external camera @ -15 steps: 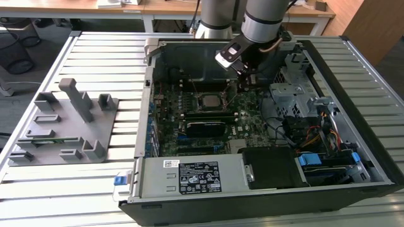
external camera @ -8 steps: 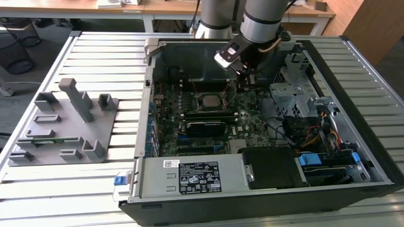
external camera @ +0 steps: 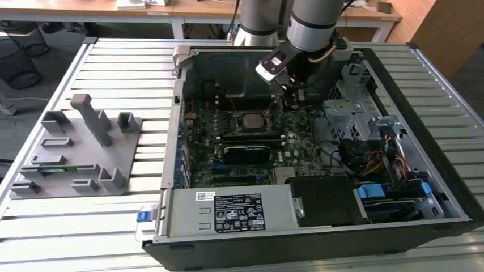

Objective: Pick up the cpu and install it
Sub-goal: 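Close the cpu cover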

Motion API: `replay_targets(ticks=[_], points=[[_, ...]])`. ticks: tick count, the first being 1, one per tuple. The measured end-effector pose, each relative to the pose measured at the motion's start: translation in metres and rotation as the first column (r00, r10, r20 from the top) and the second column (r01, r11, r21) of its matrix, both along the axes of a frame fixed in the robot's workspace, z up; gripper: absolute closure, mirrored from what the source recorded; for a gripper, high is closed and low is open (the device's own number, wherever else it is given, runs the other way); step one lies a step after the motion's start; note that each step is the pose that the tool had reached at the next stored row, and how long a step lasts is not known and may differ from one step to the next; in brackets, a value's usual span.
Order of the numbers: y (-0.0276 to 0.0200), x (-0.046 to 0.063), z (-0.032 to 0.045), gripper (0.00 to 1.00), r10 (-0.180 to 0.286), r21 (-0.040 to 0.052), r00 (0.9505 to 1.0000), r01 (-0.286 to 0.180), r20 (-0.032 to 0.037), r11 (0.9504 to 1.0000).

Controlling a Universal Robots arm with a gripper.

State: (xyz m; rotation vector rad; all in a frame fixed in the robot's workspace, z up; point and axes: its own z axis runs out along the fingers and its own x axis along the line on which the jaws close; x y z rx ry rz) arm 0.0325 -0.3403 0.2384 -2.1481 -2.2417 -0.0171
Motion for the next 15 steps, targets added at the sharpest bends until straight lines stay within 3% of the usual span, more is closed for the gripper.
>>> replay_targets(ticks=[15], points=[[0.0000,-0.0032,-0.0001,0.89,0.000,0.0000,1.0000,0.000,0.0000,1.0000]])
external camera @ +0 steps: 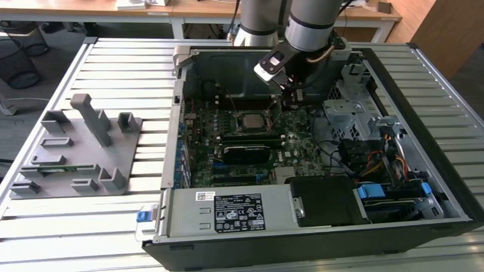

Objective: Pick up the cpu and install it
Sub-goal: 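Close the cpu cover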

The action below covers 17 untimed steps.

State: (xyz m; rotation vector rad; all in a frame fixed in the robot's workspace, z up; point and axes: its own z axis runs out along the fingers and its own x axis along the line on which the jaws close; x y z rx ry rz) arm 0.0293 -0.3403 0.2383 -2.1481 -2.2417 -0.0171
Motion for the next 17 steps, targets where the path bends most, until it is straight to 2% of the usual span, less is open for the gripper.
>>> replay_targets(ticks=[17], points=[[0.0000,-0.0033,-0.0002,0.89,0.000,0.0000,1.0000,0.000,0.0000,1.0000]])
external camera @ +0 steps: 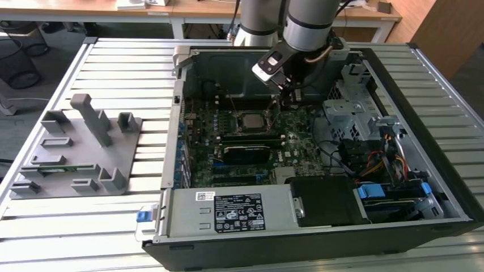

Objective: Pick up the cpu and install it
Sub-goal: 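Close the cpu cover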

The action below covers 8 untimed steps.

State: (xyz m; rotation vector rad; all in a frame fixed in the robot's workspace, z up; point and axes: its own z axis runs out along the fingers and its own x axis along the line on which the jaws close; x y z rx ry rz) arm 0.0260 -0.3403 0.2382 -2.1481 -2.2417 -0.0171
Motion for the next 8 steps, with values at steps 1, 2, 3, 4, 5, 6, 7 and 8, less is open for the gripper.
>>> replay_targets(ticks=[1,2,3,4,5,6,7,8], points=[[0.0000,-0.0003,0.0000,0.89,0.000,0.0000,1.0000,0.000,0.0000,1.0000],[0.0000,-0.0008,-0.0001,0.89,0.000,0.0000,1.0000,0.000,0.0000,1.0000],[0.0000,-0.0010,-0.0001,0.89,0.000,0.0000,1.0000,0.000,0.0000,1.0000],[0.0000,-0.0012,-0.0001,0.89,0.000,0.0000,1.0000,0.000,0.0000,1.0000],[0.0000,-0.0014,-0.0001,0.89,0.000,0.0000,1.0000,0.000,0.0000,1.0000],[0.0000,-0.0016,-0.0001,0.89,0.000,0.0000,1.0000,0.000,0.0000,1.0000],[0.0000,-0.0018,-0.0001,0.89,0.000,0.0000,1.0000,0.000,0.0000,1.0000],[0.0000,-0.0020,-0.0001,0.89,0.000,0.0000,1.0000,0.000,0.0000,1.0000]])
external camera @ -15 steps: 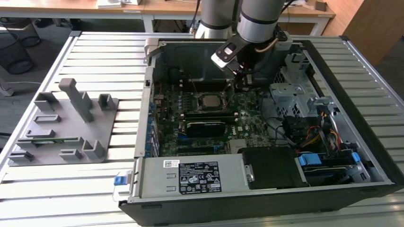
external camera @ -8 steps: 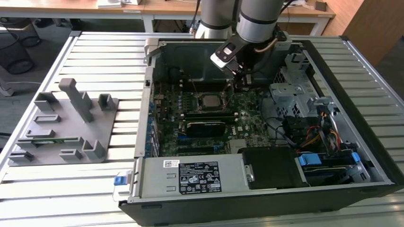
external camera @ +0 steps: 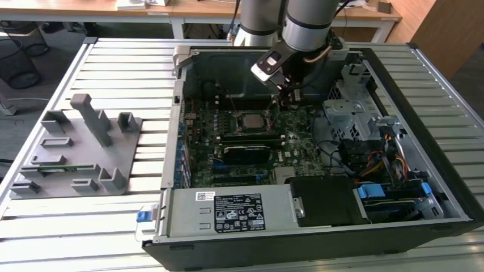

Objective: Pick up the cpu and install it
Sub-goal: 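Close the cpu cover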

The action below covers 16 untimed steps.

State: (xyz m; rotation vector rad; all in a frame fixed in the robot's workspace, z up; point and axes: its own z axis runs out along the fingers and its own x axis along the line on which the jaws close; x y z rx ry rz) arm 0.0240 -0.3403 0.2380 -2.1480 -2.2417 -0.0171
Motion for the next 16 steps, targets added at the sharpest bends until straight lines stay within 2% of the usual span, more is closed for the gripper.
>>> replay_targets(ticks=[16], points=[[0.0000,-0.0051,-0.0006,0.89,0.000,0.0000,1.0000,0.000,0.0000,1.0000]])
